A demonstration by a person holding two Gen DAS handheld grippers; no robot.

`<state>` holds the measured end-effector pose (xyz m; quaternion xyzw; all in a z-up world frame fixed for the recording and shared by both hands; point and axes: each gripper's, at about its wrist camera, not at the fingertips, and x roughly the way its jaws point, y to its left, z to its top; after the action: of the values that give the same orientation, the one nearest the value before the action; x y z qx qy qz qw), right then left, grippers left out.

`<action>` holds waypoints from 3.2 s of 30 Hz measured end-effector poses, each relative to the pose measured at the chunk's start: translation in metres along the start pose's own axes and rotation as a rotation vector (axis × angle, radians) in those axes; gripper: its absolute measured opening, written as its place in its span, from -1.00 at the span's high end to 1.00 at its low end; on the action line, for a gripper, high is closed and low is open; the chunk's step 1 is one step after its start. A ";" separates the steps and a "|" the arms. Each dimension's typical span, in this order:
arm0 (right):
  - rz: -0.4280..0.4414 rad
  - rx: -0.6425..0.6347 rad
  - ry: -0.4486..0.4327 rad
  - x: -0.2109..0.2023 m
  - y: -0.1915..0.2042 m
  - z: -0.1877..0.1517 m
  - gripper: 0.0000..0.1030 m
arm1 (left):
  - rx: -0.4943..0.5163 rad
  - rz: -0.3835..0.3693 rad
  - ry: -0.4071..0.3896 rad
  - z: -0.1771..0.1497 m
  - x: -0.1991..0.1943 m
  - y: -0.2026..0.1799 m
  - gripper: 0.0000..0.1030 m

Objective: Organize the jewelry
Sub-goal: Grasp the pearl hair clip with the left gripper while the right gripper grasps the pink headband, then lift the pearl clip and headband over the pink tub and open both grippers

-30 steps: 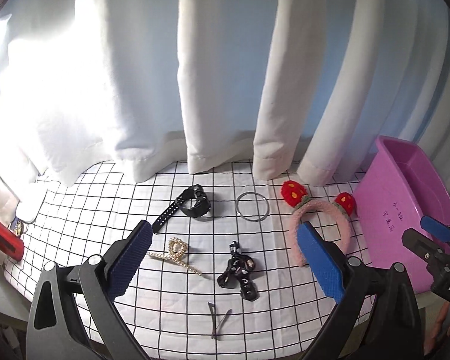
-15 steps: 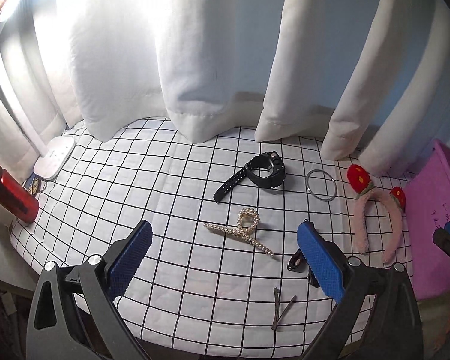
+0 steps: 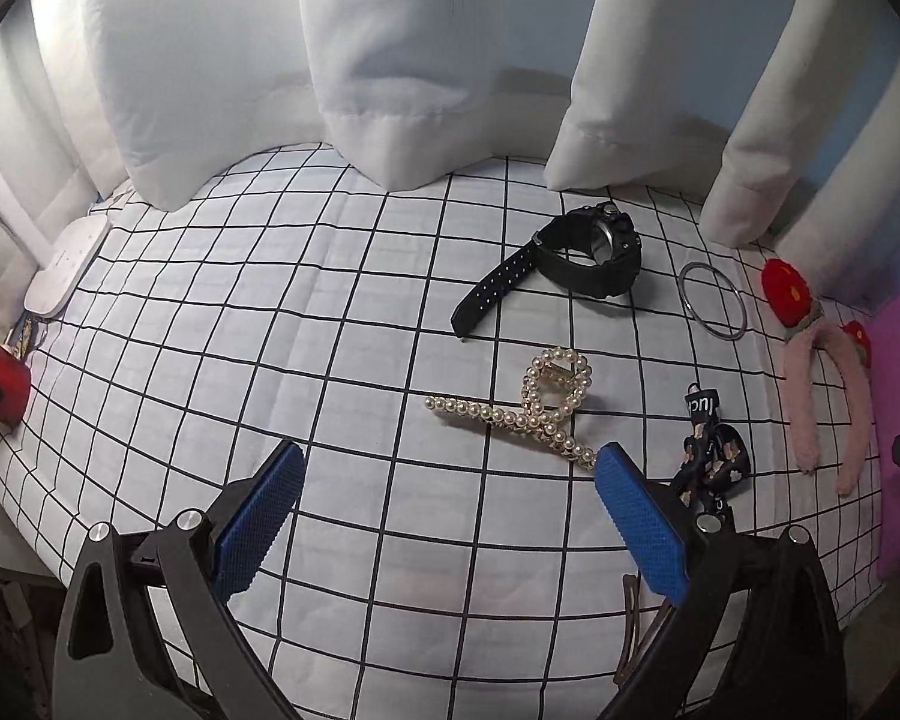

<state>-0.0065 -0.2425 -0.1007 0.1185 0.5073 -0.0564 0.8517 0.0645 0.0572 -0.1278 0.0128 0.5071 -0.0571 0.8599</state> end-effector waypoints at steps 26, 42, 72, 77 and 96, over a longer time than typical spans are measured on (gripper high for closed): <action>-0.070 0.055 0.082 0.086 -0.004 0.017 -0.41 | 0.100 -0.033 0.040 0.019 0.069 -0.024 -0.85; -0.144 -0.018 0.116 0.122 0.011 0.028 -0.41 | 0.124 -0.019 0.053 0.022 0.092 -0.028 -0.85; -0.071 -0.069 0.054 0.120 0.034 0.017 0.80 | 0.112 -0.038 -0.004 -0.001 0.081 -0.030 -0.53; -0.022 -0.045 0.027 0.104 0.021 0.016 0.81 | 0.091 -0.042 0.013 -0.006 0.073 -0.023 -0.53; 0.105 -0.028 -0.081 0.023 0.027 0.024 0.81 | 0.039 -0.081 -0.090 0.006 0.000 -0.008 -0.53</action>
<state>0.0306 -0.2220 -0.1060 0.1306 0.4661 -0.0096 0.8750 0.0688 0.0483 -0.1242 0.0066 0.4666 -0.1021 0.8785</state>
